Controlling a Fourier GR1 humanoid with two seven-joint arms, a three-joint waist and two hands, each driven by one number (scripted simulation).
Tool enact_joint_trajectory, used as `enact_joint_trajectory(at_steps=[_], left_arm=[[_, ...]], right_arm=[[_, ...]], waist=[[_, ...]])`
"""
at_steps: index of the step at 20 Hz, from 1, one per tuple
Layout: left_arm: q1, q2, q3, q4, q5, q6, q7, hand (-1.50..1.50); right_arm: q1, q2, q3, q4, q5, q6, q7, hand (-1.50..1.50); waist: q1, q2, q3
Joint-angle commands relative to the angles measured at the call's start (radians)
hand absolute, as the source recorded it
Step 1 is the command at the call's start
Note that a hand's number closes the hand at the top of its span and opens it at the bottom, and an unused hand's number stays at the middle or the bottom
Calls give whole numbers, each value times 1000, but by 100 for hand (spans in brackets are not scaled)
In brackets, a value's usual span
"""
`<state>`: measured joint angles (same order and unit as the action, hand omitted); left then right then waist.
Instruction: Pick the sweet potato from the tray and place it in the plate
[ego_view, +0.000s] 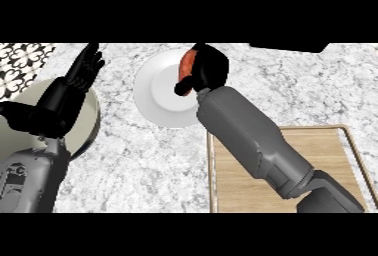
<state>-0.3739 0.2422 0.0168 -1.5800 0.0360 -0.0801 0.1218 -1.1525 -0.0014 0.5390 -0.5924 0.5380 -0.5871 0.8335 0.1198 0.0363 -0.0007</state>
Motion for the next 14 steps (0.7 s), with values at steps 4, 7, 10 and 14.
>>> enact_joint_trajectory(at_steps=[4, 7, 10, 14], left_arm=[[-37, 5, 4, 17, 11, -20, -6, 0], [-24, -25, -25, 11, -2, -7, -2, 0], [-60, -15, -6, 49, -7, -1, -3, 0], [-27, -15, -14, 12, -20, 9, 2, 0]], right_arm=[[5, 1, -38, 82, -147, -95, -99, -150], [3, 1, -71, 67, -207, -136, -191, -150], [-2, 1, -78, 61, -223, -231, -265, -150], [-37, 1, -134, 68, -267, -348, -306, -150]], waist=[[37, 13, 1], [41, 14, 2], [22, 15, 2], [29, 3, 2]])
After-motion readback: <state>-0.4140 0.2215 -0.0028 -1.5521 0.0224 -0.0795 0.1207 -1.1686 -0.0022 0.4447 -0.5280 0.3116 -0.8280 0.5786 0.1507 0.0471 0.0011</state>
